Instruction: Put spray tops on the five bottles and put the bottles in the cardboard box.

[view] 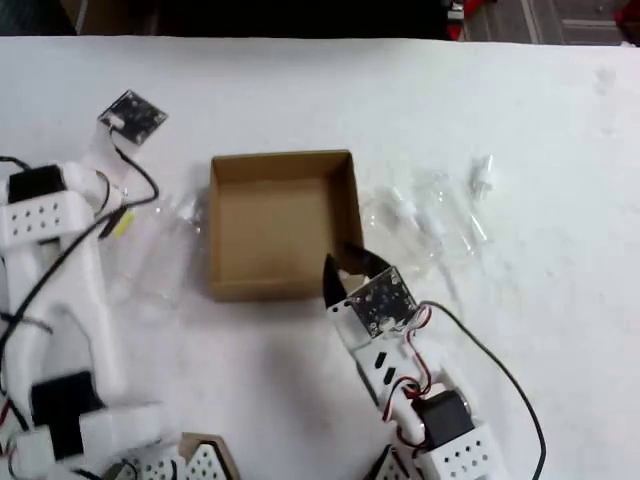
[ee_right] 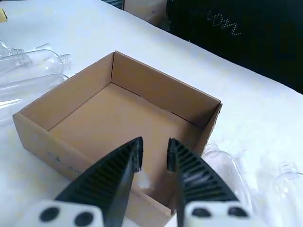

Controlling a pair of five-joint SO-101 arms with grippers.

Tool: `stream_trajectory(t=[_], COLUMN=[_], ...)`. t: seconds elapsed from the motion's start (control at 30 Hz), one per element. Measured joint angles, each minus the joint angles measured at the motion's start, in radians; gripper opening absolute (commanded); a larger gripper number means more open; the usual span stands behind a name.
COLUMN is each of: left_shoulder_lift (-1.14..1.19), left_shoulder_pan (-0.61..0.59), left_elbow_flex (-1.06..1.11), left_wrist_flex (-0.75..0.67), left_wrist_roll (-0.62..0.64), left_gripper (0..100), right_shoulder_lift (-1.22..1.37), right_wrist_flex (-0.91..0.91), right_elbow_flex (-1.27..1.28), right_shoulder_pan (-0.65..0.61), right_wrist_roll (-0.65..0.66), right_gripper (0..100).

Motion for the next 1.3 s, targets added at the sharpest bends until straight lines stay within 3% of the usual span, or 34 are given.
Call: stream_trajectory(t=[0.33, 0.67, 1.3], left_shoulder_lift=[0.417, 0.623, 0.767], left_shoulder_pan=[-0.003, -0.063, -0.058], left_elbow_flex=[-0.374, -0.608, -0.638], left_wrist_flex=[0.144, 0.175, 0.175], left_wrist_roll=[0.0, -0.009, -0.063], left_gripper=[14, 14, 14], right_shoulder_lift=[0.0, 0.0, 0.0], right_wrist_flex=[0.014, 0.029, 0.029], right_elbow_flex=[0.0, 0.0, 0.0], right_shoulder_pan=[0.0, 0.0, 0.0], right_wrist_roll=[0.0, 0.0, 0.0], right_gripper=[7.0, 7.0, 7.0])
